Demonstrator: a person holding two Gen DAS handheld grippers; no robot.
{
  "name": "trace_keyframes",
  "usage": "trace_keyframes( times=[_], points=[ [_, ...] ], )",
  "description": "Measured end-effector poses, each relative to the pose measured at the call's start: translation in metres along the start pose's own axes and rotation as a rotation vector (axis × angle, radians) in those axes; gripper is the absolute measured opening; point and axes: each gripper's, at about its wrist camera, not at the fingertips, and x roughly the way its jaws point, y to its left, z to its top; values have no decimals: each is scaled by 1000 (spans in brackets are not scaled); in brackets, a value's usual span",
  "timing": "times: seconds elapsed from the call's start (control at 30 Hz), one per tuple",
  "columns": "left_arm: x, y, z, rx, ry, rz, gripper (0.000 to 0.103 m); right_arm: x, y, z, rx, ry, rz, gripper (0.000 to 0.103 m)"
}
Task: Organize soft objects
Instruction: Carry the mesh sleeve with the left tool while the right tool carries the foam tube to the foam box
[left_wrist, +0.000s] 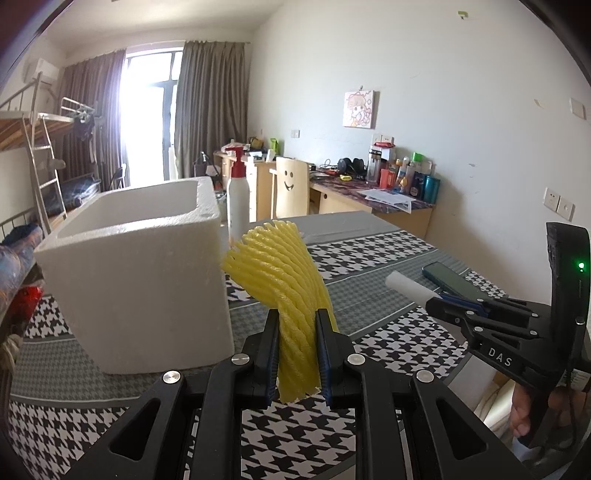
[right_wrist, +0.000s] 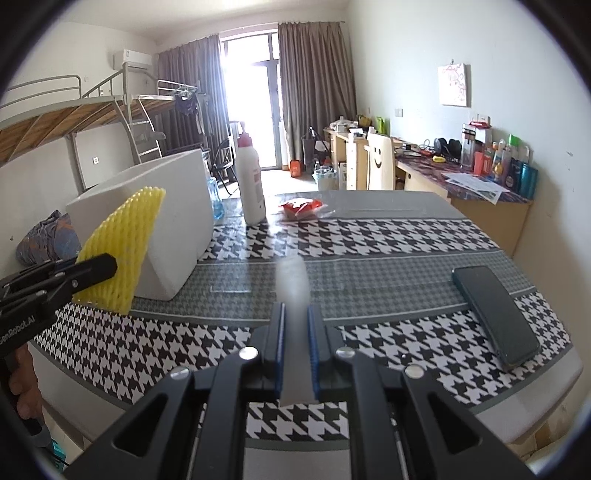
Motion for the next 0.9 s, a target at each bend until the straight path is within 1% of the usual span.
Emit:
trace_keyframes(
  times=[0.2,0.43,0.57,0.77,0.9],
  points=[
    [3,-6,8,20,2,-45,19,0,-5,4,10,-17,8,14],
    [-1,-12,14,34,-18,-60,19,-2,-8,10,11,-29,8,14],
    [-5,-11,17,40,-29,-69,19,-3,-8,13,20,-36,7,14],
    [-10,-11,24,53,-45,-59,19,-6,-8,22,28,-55,8,14],
    [-13,-8,26,50,-49,-72,19,-6,-7,26,34,-58,13,14]
  ],
)
